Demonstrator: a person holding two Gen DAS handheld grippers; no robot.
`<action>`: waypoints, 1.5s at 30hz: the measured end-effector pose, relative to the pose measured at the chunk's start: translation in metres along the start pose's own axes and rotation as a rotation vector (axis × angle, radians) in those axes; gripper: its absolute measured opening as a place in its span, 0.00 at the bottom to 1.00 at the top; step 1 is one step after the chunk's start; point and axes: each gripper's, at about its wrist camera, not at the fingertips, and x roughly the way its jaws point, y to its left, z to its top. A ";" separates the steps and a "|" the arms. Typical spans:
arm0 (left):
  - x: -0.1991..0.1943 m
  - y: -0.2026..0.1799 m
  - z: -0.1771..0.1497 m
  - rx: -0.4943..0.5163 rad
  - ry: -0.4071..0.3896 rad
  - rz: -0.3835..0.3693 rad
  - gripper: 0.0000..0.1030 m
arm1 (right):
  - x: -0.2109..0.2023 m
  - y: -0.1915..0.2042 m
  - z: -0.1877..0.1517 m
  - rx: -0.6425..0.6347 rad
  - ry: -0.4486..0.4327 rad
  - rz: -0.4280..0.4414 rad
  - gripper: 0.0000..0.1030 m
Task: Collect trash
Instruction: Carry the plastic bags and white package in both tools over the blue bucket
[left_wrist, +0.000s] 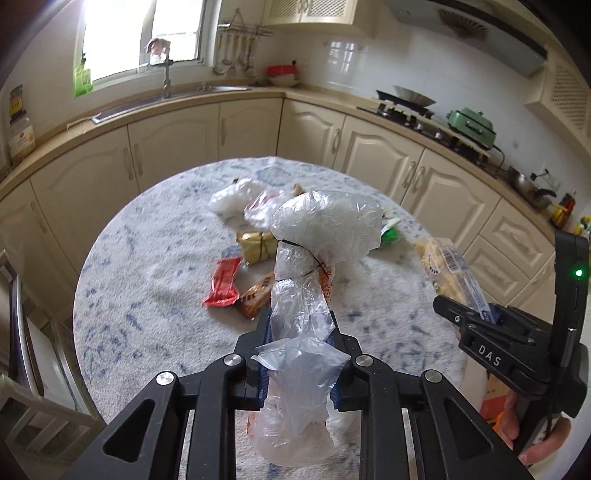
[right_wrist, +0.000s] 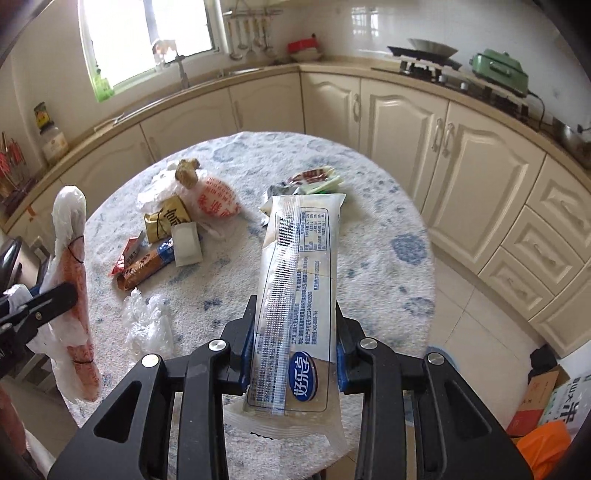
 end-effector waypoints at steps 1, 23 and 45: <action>-0.002 -0.002 0.001 0.009 -0.007 -0.003 0.20 | -0.004 -0.005 0.000 0.012 -0.005 0.002 0.32; 0.060 -0.156 0.016 0.317 0.057 -0.268 0.20 | -0.088 -0.148 -0.048 0.325 -0.098 -0.243 0.32; 0.224 -0.375 0.030 0.582 0.218 -0.347 0.21 | -0.113 -0.275 -0.130 0.662 -0.015 -0.477 0.32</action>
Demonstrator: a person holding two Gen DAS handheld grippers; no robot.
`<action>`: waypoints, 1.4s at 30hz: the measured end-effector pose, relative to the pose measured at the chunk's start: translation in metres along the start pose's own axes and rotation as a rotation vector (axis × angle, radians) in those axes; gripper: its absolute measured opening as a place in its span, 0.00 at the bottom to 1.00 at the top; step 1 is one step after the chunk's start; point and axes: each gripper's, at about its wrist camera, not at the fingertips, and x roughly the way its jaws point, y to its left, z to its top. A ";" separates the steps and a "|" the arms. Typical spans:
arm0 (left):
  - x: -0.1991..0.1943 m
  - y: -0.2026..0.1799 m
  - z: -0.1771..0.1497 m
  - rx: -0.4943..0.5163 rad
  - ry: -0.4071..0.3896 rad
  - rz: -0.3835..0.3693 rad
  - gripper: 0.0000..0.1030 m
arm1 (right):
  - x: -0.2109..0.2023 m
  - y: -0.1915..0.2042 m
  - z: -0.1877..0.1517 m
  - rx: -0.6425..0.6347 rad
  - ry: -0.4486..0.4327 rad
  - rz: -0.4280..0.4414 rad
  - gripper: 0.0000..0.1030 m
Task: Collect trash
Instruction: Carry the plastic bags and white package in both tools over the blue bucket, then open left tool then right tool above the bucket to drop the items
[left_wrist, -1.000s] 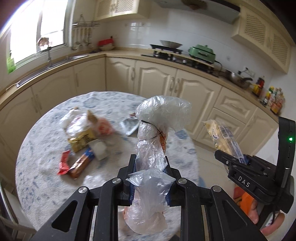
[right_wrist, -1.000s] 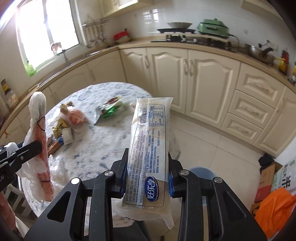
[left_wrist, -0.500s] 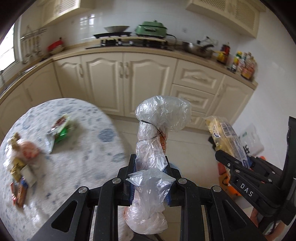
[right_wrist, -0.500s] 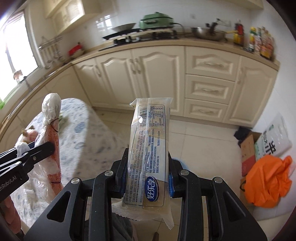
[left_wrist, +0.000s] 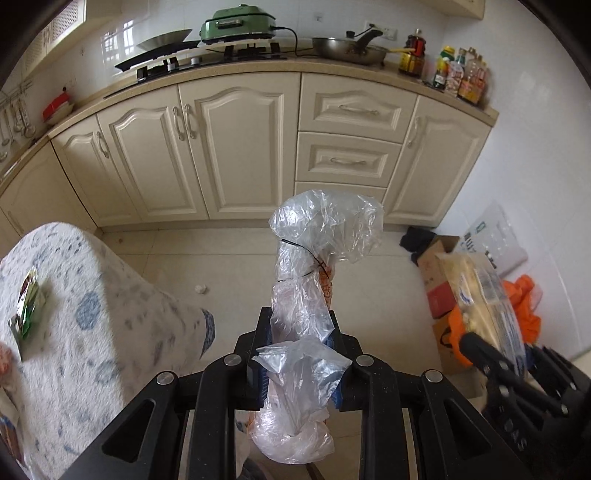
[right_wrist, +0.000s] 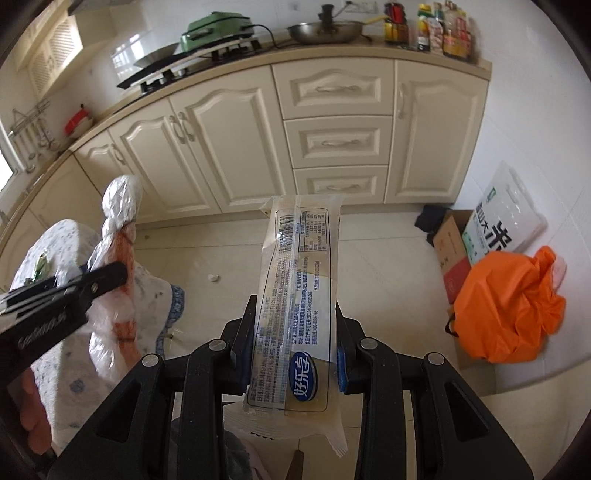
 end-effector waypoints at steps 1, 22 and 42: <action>0.007 -0.001 0.004 -0.001 0.003 0.001 0.24 | 0.003 -0.003 -0.001 0.005 0.007 -0.001 0.32; -0.001 0.030 -0.023 -0.132 0.025 0.132 0.53 | 0.033 0.046 0.022 -0.060 0.025 0.089 0.78; -0.079 0.057 -0.070 -0.189 -0.029 0.128 0.54 | -0.008 0.070 0.011 -0.116 -0.031 0.076 0.83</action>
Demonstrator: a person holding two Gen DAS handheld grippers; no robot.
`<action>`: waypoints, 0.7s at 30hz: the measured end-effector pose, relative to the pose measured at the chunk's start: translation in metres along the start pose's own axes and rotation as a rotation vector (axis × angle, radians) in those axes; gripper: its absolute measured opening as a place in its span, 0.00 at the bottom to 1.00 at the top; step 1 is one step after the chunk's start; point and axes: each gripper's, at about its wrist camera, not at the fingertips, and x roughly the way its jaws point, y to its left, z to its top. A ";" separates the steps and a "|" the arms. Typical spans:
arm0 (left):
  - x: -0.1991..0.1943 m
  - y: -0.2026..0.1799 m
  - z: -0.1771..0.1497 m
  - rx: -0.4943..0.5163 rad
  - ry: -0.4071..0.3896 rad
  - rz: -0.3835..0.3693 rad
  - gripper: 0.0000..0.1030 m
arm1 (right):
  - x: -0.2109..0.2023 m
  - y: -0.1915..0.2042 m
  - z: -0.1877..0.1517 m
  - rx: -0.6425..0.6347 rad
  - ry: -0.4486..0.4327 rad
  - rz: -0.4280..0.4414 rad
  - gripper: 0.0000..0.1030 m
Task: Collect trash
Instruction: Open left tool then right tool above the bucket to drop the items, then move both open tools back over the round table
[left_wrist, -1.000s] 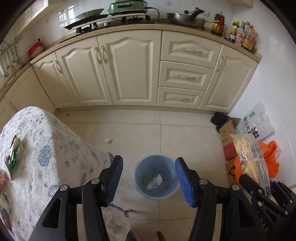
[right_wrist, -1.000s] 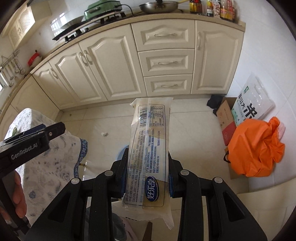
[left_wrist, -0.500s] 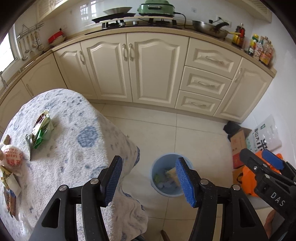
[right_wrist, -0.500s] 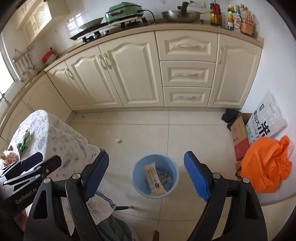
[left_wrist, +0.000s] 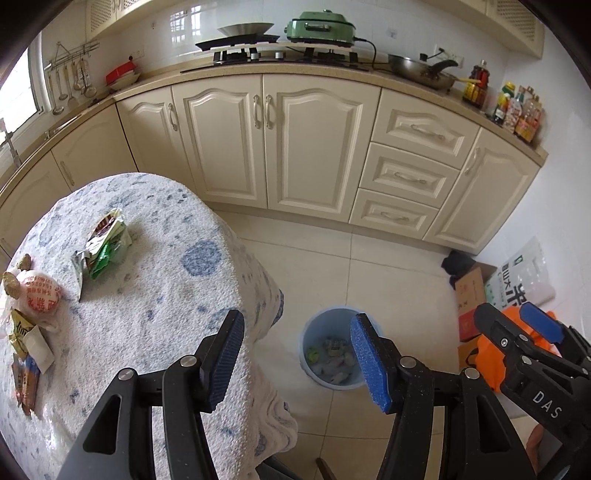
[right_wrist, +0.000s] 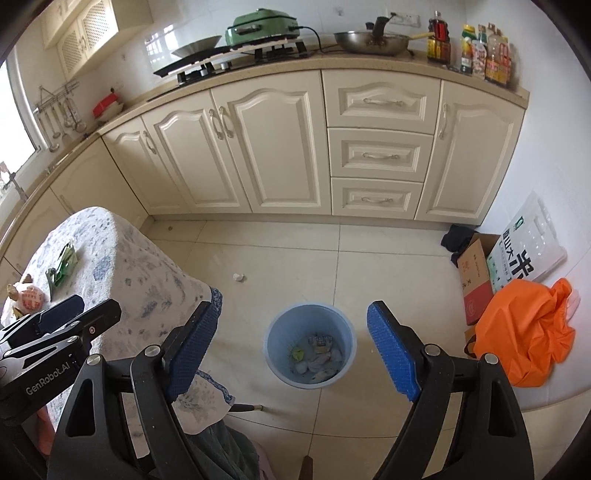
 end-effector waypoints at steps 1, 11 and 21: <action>-0.004 0.002 -0.002 -0.003 -0.005 0.001 0.54 | -0.002 0.001 -0.001 -0.003 -0.002 0.003 0.83; -0.058 0.032 -0.028 -0.062 -0.071 0.033 0.58 | -0.023 0.037 -0.009 -0.081 -0.022 0.061 0.83; -0.117 0.087 -0.068 -0.168 -0.121 0.144 0.61 | -0.038 0.104 -0.024 -0.212 -0.027 0.181 0.87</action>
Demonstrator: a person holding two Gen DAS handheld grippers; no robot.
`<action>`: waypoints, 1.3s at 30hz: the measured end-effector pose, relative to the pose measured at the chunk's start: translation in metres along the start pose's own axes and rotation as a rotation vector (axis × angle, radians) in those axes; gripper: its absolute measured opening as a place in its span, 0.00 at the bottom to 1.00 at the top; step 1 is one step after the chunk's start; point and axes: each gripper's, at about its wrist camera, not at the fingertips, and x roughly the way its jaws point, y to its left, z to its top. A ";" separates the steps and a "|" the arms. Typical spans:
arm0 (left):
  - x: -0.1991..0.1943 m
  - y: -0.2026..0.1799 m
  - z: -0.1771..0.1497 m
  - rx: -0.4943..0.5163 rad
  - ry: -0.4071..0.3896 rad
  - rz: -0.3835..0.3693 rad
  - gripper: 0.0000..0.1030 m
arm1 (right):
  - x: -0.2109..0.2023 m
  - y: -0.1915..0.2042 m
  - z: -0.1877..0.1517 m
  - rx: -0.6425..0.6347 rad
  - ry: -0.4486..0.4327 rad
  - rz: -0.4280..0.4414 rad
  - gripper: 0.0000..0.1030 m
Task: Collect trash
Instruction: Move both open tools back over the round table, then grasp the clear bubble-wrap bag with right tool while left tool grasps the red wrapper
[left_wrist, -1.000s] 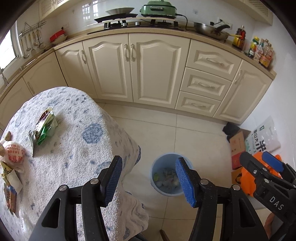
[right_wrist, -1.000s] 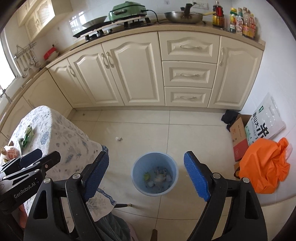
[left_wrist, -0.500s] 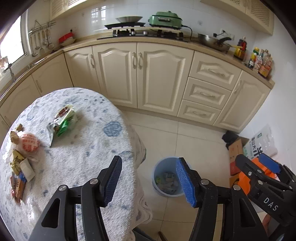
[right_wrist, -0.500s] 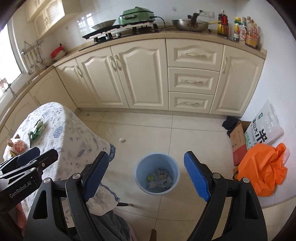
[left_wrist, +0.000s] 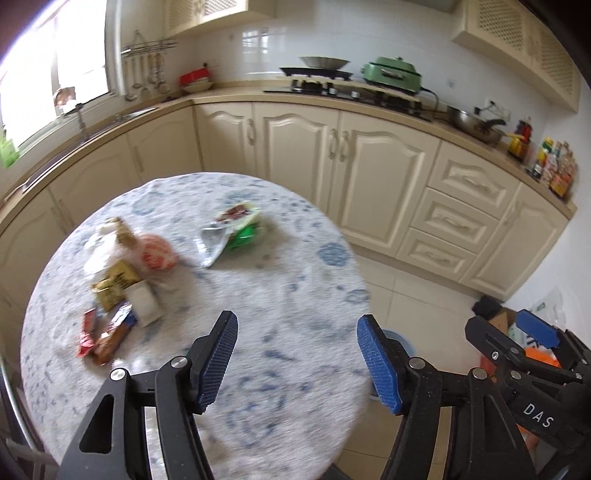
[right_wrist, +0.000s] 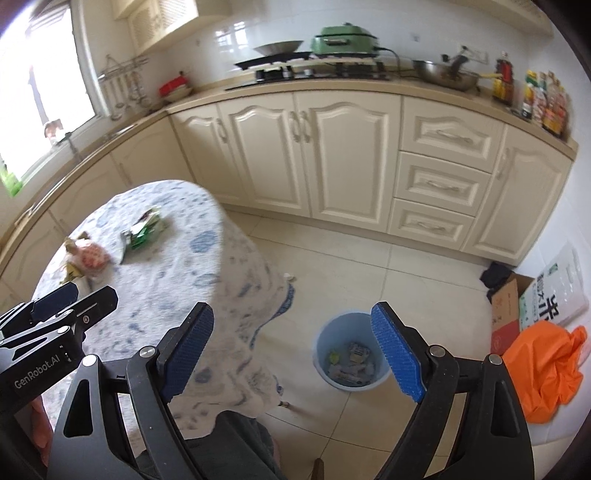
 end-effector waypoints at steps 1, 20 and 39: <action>-0.006 0.009 -0.003 -0.016 -0.005 0.015 0.61 | 0.001 0.009 0.000 -0.017 0.003 0.012 0.87; -0.093 0.146 -0.071 -0.281 -0.015 0.213 0.63 | 0.023 0.187 -0.034 -0.399 0.126 0.279 0.88; -0.058 0.197 -0.082 -0.396 0.095 0.234 0.67 | 0.081 0.248 -0.063 -0.506 0.299 0.361 0.27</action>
